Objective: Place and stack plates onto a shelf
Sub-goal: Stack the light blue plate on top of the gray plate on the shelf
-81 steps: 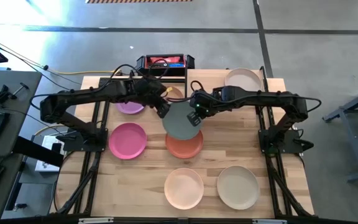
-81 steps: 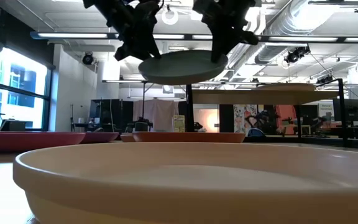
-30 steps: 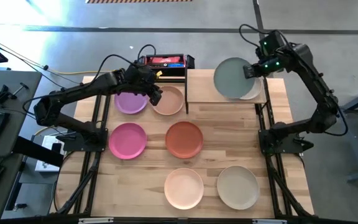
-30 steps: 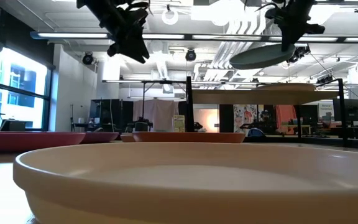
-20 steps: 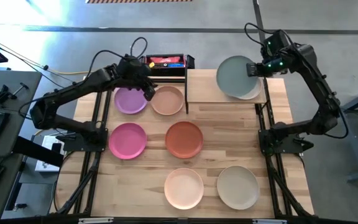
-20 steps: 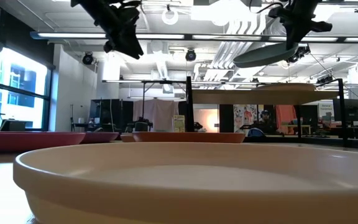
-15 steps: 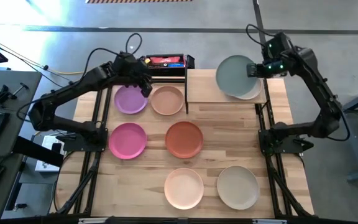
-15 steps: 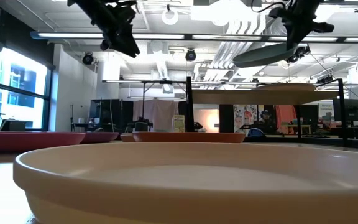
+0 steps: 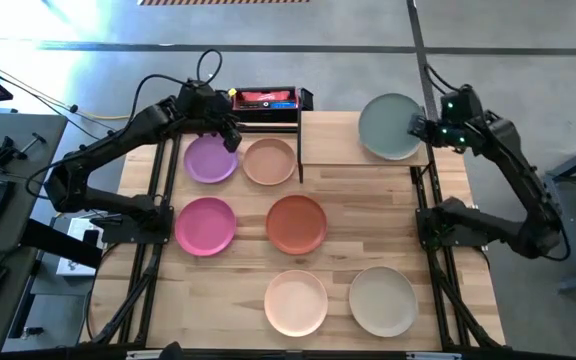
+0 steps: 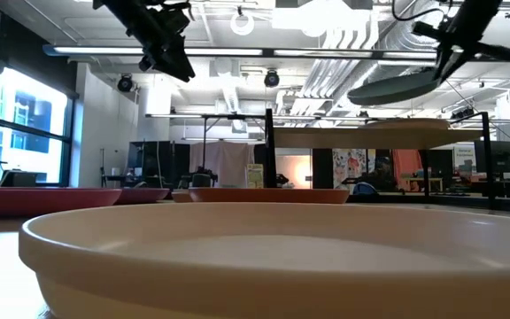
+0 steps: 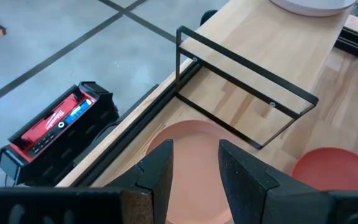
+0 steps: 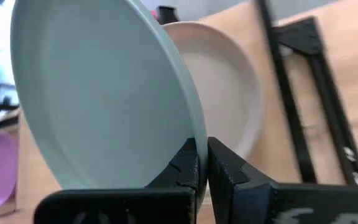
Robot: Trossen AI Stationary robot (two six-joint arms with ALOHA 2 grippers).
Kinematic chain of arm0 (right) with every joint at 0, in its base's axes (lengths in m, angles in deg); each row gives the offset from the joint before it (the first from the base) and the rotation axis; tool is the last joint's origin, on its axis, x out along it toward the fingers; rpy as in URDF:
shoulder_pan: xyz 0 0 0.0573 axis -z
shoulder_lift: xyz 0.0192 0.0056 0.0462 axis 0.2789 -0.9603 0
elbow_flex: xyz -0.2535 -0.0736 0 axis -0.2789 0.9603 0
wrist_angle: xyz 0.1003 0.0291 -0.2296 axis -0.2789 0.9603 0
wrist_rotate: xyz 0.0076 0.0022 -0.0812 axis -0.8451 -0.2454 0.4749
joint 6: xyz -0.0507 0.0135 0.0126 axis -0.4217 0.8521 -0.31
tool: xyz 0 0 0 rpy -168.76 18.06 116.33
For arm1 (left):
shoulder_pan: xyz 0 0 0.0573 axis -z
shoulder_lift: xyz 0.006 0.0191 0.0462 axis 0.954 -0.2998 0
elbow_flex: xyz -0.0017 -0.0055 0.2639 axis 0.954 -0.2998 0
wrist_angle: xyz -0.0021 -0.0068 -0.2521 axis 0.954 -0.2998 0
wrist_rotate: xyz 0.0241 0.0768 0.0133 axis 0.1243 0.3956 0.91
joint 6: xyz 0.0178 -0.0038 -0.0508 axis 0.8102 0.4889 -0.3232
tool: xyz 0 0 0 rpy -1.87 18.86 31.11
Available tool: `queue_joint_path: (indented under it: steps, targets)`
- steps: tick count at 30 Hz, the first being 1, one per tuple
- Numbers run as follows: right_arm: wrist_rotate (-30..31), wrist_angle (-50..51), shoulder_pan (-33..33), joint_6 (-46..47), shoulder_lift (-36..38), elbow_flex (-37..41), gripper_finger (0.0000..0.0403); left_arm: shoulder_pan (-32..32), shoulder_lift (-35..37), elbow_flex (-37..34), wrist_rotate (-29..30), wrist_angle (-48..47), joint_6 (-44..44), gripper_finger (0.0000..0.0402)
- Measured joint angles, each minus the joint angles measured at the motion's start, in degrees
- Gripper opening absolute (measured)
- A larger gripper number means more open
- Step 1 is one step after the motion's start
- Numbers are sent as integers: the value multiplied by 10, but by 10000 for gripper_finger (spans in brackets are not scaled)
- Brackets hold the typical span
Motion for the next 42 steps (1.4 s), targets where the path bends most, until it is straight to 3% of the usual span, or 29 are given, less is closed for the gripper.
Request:
queue_joint_path:
  steps: [10,19,32,42]
  targets:
    - [-34,14,67,30,5,7,0,0,0,0,0,4,22,117]
    - [-105,-55,84,49,10,110,0,0,0,0,1,8,47,117]
    - [-111,-106,109,55,20,140,0,0,0,0,3,7,47,117]
    - [-111,-90,138,45,22,140,0,0,0,0,3,17,47,117]
